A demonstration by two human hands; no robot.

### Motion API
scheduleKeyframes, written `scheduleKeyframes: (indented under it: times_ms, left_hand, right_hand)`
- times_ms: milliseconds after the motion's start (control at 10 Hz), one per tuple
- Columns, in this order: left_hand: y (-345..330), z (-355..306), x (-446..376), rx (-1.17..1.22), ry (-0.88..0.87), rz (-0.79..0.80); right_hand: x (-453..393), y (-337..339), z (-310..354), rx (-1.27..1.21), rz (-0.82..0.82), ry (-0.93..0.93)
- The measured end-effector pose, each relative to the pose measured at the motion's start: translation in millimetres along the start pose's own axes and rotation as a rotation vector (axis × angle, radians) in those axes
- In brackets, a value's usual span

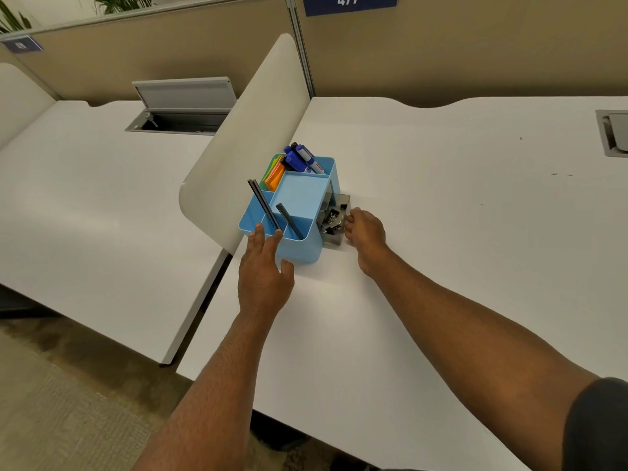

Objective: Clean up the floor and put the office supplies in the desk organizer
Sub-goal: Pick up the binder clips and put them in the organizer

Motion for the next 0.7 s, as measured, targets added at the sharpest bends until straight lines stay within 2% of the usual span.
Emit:
scheduleKeyframes:
  times_ms: [100, 200, 300, 500, 700]
  left_hand:
    - [0, 0, 0, -0.001, 0.003, 0.003]
    - [-1, 0, -1, 0.002, 0.010, 0.005]
    - [-1, 0, -1, -0.004, 0.016, 0.016]
    - [0, 1, -3, 0.002, 0.013, 0.032]
    - [8, -3, 1, -0.044, -0.065, 0.078]
  right_hand:
    - [2, -12, 3, -0.023, 0.098, 0.004]
    - [9, -29, 0, -0.007, 0.290, -0.046]
    - [11, -31, -6, 0.037, 0.341, -0.040]
    - [18, -18, -13, 0.157, 0.285, 0.060]
    - [50, 5, -15, 0.446, 0.152, 0.224]
Point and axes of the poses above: each hand's wrist, its own x-axis away from the middle knuckle, its own y-axis out of the back of the hand, z = x × y, the point moved 5 cm from there along -x, towards the middle knuckle, and after that the axes turned 5 degrees about -y, right-handed, at the moved point
